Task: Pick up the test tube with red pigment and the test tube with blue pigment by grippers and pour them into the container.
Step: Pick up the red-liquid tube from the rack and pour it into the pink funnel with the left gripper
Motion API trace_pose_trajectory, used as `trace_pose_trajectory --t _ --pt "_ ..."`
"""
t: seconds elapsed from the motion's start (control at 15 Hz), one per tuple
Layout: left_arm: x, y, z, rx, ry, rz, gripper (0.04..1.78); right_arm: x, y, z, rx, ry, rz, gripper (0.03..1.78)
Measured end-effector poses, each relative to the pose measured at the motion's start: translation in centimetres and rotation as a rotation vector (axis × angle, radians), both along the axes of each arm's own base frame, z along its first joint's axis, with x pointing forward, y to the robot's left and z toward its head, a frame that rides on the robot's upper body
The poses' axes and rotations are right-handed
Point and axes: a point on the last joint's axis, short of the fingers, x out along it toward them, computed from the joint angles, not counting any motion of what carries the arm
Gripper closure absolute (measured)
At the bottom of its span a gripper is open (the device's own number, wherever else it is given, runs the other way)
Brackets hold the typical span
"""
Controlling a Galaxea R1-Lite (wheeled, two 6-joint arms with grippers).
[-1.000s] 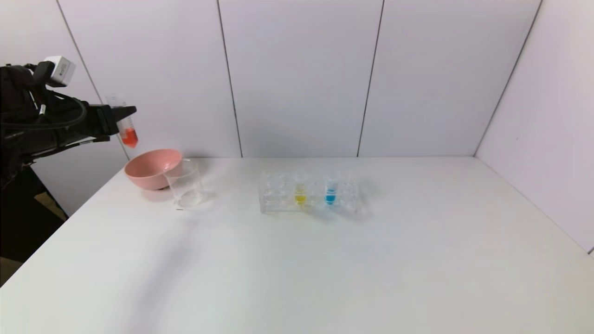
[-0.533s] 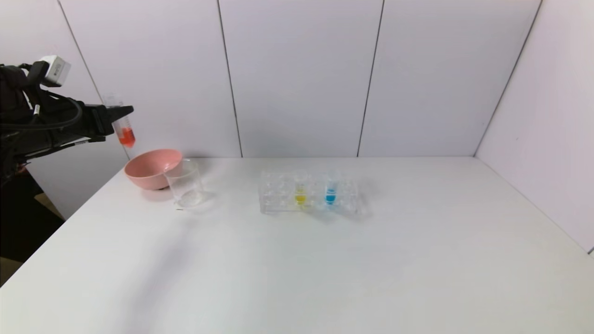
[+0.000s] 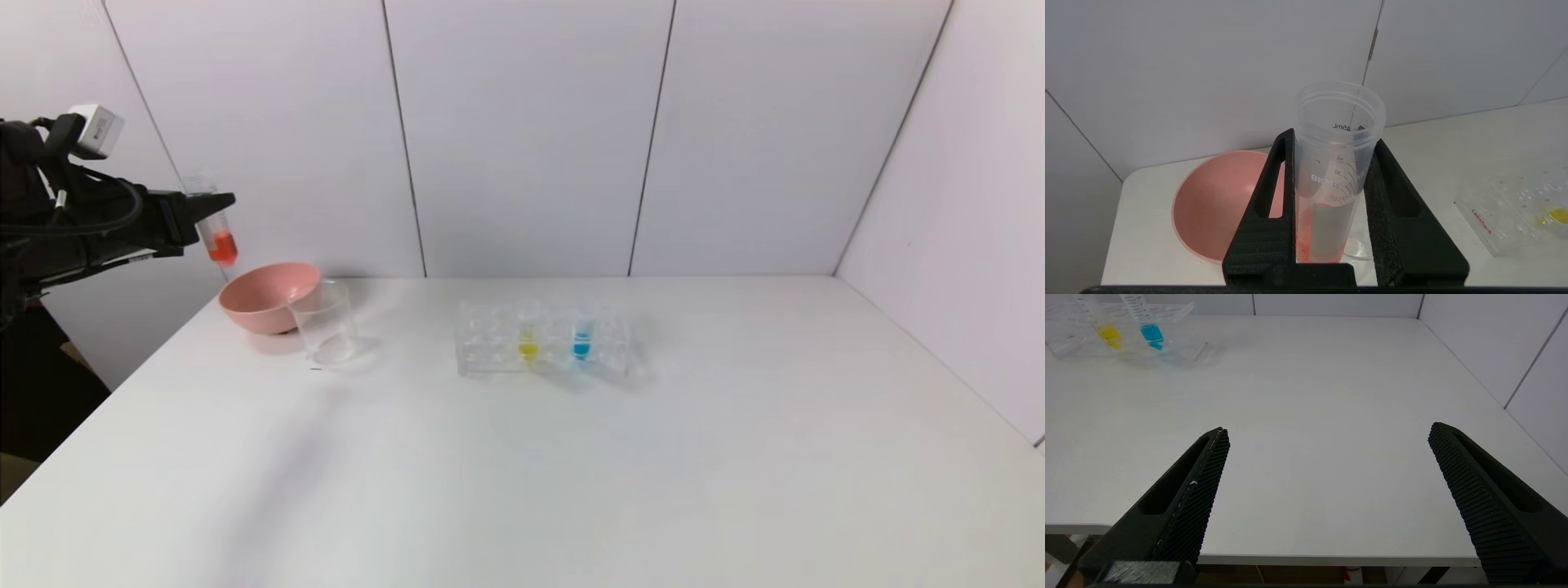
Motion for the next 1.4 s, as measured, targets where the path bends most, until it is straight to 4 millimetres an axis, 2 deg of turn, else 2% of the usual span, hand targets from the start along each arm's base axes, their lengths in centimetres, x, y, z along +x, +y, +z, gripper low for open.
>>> trace_pose_trajectory --t 0.4,0.73,1.07,1.4 --pt "-0.39 0.17 0.02 0.000 0.003 0.001 1.31 0.00 0.00 0.00 0.000 0.000 0.000 0.04" --pt "-0.34 0.06 0.22 0.001 0.021 -0.086 1.31 0.00 0.00 0.00 0.000 0.000 0.000 0.04" --pt "-0.08 0.65 -0.26 0.135 0.083 -0.213 1.31 0.00 0.00 0.00 0.000 0.000 0.000 0.04" --pt "0.50 0.93 -0.52 0.341 0.141 -0.288 1.31 0.00 0.00 0.00 0.000 0.000 0.000 0.04"
